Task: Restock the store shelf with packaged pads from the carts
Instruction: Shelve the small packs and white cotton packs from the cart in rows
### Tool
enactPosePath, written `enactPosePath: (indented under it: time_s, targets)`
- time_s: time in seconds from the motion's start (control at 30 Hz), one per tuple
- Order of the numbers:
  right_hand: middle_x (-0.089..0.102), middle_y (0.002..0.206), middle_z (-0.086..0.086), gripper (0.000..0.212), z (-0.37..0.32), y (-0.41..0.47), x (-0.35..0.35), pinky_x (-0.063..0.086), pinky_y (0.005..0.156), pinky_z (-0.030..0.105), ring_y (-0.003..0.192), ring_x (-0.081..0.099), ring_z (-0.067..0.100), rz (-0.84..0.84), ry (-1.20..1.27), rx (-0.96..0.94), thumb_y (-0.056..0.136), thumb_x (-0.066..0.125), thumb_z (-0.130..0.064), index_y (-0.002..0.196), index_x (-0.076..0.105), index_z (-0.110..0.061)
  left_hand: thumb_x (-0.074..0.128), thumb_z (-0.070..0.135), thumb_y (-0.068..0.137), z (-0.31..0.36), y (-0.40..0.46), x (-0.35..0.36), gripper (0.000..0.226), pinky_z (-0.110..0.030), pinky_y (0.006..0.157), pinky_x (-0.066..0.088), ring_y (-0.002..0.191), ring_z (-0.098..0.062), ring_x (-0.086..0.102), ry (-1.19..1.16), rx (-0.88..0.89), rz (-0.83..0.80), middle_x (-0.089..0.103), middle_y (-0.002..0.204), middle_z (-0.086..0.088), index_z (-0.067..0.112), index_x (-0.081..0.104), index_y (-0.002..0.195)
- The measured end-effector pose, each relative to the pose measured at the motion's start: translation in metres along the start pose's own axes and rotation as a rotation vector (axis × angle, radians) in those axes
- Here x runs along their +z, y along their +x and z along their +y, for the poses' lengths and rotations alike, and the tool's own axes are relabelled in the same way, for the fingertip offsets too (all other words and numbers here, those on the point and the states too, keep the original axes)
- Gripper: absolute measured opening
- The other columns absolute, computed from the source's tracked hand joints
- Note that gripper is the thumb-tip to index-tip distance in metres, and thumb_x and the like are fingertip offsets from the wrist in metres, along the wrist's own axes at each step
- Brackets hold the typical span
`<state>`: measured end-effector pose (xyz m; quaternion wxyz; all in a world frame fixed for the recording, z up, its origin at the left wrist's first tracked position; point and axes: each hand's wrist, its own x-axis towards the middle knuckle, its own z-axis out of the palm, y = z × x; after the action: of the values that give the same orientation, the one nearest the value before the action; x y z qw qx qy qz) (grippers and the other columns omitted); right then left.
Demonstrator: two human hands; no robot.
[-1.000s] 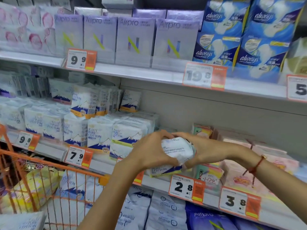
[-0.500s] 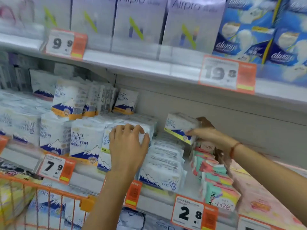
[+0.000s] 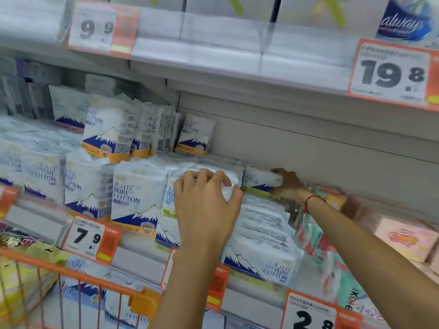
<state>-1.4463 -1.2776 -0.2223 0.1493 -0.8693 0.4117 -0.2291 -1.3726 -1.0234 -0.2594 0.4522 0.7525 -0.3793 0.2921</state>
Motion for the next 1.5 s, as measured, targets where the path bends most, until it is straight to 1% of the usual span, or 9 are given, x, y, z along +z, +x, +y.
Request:
enactPosePath:
  time_s: [0.17, 0.37, 0.5, 0.83, 1.17, 1.33, 1.37, 1.43, 1.5]
  targets:
    - [0.024, 0.143, 0.018, 0.08, -0.003, -0.021, -0.026, 0.04, 0.096, 0.031, 0.125, 0.042, 0.034, 0.03, 0.0, 0.04, 0.079, 0.073, -0.014, 0.146, 0.029, -0.019, 0.046, 0.049, 0.09, 0.001, 0.003, -0.008, 0.03, -0.029, 0.096, 0.022, 0.11, -0.016, 0.043, 0.01, -0.005, -0.123, 0.06, 0.11, 0.009, 0.031, 0.064, 0.104]
    - [0.061, 0.116, 0.009, 0.029, -0.023, -0.096, -0.046, 0.044, 0.078, 0.022, 0.099, 0.058, 0.019, 0.101, 0.158, -0.09, 0.081, 0.069, -0.012, 0.109, 0.063, -0.017, 0.047, 0.041, 0.092, 0.021, 0.011, -0.039, 0.03, -0.031, 0.098, 0.028, 0.119, -0.016, 0.044, 0.003, 0.0, -0.156, 0.059, 0.123, 0.007, 0.027, 0.063, 0.114]
    - [0.064, 0.078, 0.0, 0.014, -0.065, -0.167, -0.052, 0.047, 0.055, 0.013, 0.067, 0.06, 0.013, -0.16, 0.44, -0.195, 0.087, 0.063, -0.002, 0.087, 0.066, -0.016, 0.048, 0.031, 0.093, 0.029, 0.016, -0.09, 0.021, -0.03, 0.073, 0.043, 0.099, -0.019, 0.06, 0.047, 0.019, -0.277, 0.067, 0.108, 0.006, 0.028, 0.065, 0.105]
    - [0.065, 0.068, 0.0, 0.011, -0.171, -0.281, 0.02, 0.045, 0.051, 0.017, 0.051, 0.058, 0.003, -0.72, 0.542, -0.474, 0.089, 0.061, -0.005, 0.091, 0.067, -0.015, 0.051, 0.03, 0.09, -0.075, -0.051, -0.233, 0.019, -0.028, 0.078, 0.045, 0.104, -0.017, 0.061, 0.5, -0.175, -0.744, 0.065, 0.112, 0.011, 0.037, 0.066, 0.099]
    - [0.054, 0.13, 0.013, 0.04, -0.28, -0.297, 0.176, 0.048, 0.087, 0.034, 0.111, 0.055, 0.028, -1.013, -0.341, -0.906, 0.095, 0.052, -0.02, 0.134, 0.049, -0.012, 0.047, 0.008, 0.096, -0.18, -0.054, -0.229, 0.033, -0.038, 0.092, 0.053, 0.108, -0.024, 0.064, 0.709, -0.602, -1.352, 0.064, 0.12, -0.011, 0.002, 0.05, 0.129]
    - [0.043, 0.069, 0.015, 0.02, -0.305, -0.287, 0.243, 0.035, 0.049, 0.033, 0.056, 0.04, 0.024, -0.935, -0.556, -0.91, 0.092, 0.049, -0.01, 0.073, 0.051, -0.005, 0.045, 0.017, 0.101, -0.19, -0.053, -0.201, 0.031, -0.02, 0.08, 0.047, 0.111, -0.02, 0.059, 0.983, -0.602, -1.65, 0.064, 0.105, -0.009, 0.004, 0.052, 0.128]
    - [0.046, 0.075, 0.015, 0.012, -0.304, -0.286, 0.253, 0.037, 0.05, 0.031, 0.059, 0.042, 0.023, -0.954, -0.536, -0.878, 0.092, 0.05, -0.011, 0.086, 0.055, -0.002, 0.042, 0.024, 0.102, -0.196, -0.058, -0.198, 0.04, -0.021, 0.079, 0.047, 0.12, -0.021, 0.054, 1.006, -0.667, -1.733, 0.06, 0.124, -0.009, 0.003, 0.045, 0.136]
    - [0.047, 0.123, 0.022, 0.062, -0.296, -0.283, 0.273, 0.05, 0.08, 0.039, 0.101, 0.054, 0.032, -1.003, -0.506, -0.832, 0.092, 0.054, -0.026, 0.141, 0.027, 0.001, 0.041, 0.041, 0.099, -0.212, -0.071, -0.196, 0.058, -0.026, 0.093, 0.042, 0.134, -0.02, 0.041, 1.04, -0.695, -1.864, 0.043, 0.147, -0.006, 0.004, 0.035, 0.144]
    - [0.027, 0.149, 0.016, 0.09, -0.287, -0.285, 0.285, 0.039, 0.105, 0.043, 0.132, 0.033, 0.033, -1.028, -0.461, -0.832, 0.089, 0.057, -0.04, 0.15, 0.001, -0.007, 0.043, 0.057, 0.092, -0.23, -0.088, -0.197, 0.076, -0.033, 0.107, 0.034, 0.136, -0.021, 0.039, 1.034, -0.804, -1.921, 0.039, 0.149, -0.006, 0.004, 0.03, 0.146]
